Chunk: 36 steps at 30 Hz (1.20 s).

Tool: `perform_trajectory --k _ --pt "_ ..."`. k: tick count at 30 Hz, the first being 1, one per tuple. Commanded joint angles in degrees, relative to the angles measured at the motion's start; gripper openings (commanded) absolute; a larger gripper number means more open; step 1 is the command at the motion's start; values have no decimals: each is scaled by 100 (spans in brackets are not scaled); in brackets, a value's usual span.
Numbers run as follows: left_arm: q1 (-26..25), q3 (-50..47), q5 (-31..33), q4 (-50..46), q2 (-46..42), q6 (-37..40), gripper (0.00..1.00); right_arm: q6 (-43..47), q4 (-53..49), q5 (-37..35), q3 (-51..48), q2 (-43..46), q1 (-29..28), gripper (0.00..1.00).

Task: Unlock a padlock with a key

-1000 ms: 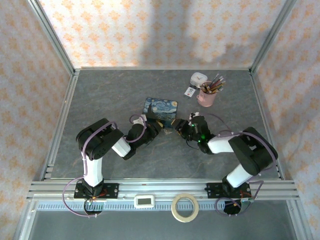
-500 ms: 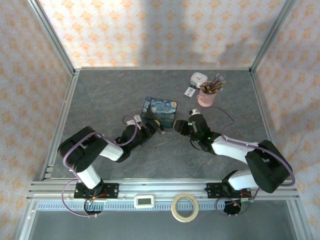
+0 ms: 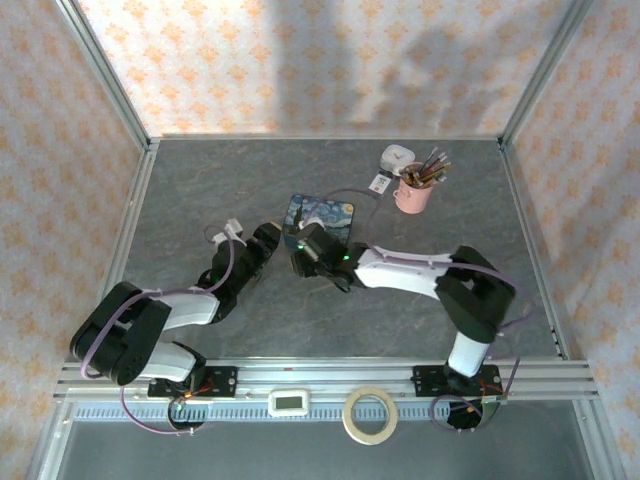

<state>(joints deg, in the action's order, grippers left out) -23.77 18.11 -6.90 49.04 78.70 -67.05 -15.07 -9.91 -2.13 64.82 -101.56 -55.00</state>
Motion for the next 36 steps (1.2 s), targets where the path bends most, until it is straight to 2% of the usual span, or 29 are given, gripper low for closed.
perform_trajectory --k 1,2,8,9,24,32,36 --pt "135 -153 157 -221 -246 222 64 29 -1219 -952 479 -433 -92 54" --pt "166 -181 149 -238 -286 240 64 -16 -1314 -1086 564 -532 -106 54" --pt "260 -238 60 -565 -540 443 86 -101 -1629 -1473 1044 -1044 -119 54" --pt "270 -246 65 -623 -582 487 87 -68 -1632 -1514 1083 -1111 -125 53" --pt "321 -225 -70 -495 -515 414 86 396 -1605 -2133 1298 -1811 -125 49" --pt "331 -158 -183 -403 -399 360 86 530 -1360 -1995 1098 -1652 -67 27" --pt "334 -174 -184 -368 -398 339 86 652 -1124 -1477 951 -1257 103 20"
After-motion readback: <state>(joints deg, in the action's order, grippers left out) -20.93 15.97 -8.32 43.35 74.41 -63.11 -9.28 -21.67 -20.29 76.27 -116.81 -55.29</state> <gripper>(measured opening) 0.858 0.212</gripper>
